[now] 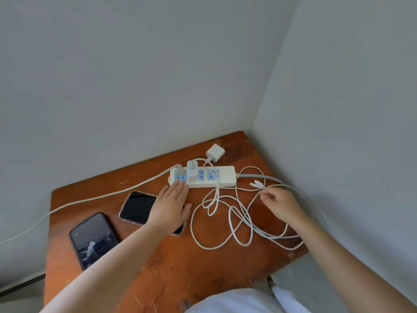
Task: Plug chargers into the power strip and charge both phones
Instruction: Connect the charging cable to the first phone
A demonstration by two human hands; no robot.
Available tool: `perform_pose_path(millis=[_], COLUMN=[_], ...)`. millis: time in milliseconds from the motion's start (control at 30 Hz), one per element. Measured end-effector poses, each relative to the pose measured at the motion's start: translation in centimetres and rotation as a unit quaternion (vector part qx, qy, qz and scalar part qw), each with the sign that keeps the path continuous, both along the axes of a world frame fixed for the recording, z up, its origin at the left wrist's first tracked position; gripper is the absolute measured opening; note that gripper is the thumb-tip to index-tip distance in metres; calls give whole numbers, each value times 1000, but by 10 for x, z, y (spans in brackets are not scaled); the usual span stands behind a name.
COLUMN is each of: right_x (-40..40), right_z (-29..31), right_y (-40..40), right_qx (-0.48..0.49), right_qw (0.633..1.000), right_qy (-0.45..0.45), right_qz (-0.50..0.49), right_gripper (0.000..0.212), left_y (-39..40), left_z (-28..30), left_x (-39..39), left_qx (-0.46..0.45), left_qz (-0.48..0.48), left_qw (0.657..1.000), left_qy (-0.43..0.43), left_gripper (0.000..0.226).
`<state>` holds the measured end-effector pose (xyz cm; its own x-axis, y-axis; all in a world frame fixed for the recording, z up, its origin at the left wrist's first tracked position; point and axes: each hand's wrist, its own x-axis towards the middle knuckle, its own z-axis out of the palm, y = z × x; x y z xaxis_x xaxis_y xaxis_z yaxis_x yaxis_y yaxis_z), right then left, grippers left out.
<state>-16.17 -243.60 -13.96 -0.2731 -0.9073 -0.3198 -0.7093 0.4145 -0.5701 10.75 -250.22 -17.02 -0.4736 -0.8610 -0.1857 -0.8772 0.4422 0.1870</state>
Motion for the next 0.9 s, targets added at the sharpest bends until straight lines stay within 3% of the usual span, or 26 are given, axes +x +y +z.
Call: perform_pose_path(millis=[133, 300, 367, 533, 733, 900], right_x=[-10, -6, -5, -7, -11, -3], right_z=[-21, -30, -30, -32, -31, -14], right_y=[19, 24, 19, 4, -2, 1], right_qx=[-2, -62, -89, -37, -38, -78], right_qw=[993, 987, 979, 970, 969, 983], right_qy=[115, 149, 183, 239, 241, 164], right_qz=[26, -25, -30, 8, 34, 4], right_gripper=[30, 33, 33, 30, 29, 24], left_y=[26, 36, 34, 28, 26, 26], left_z=[1, 2, 1, -2, -4, -6], left_x=[-23, -39, -36, -29, -27, -20], left_qx=[58, 50, 40, 50, 60, 78], left_qz=[-43, 44, 33, 13, 38, 22], left_qw=[992, 982, 985, 989, 990, 993], left_qy=[108, 178, 167, 135, 122, 87], left_gripper=[52, 31, 28, 29, 32, 46])
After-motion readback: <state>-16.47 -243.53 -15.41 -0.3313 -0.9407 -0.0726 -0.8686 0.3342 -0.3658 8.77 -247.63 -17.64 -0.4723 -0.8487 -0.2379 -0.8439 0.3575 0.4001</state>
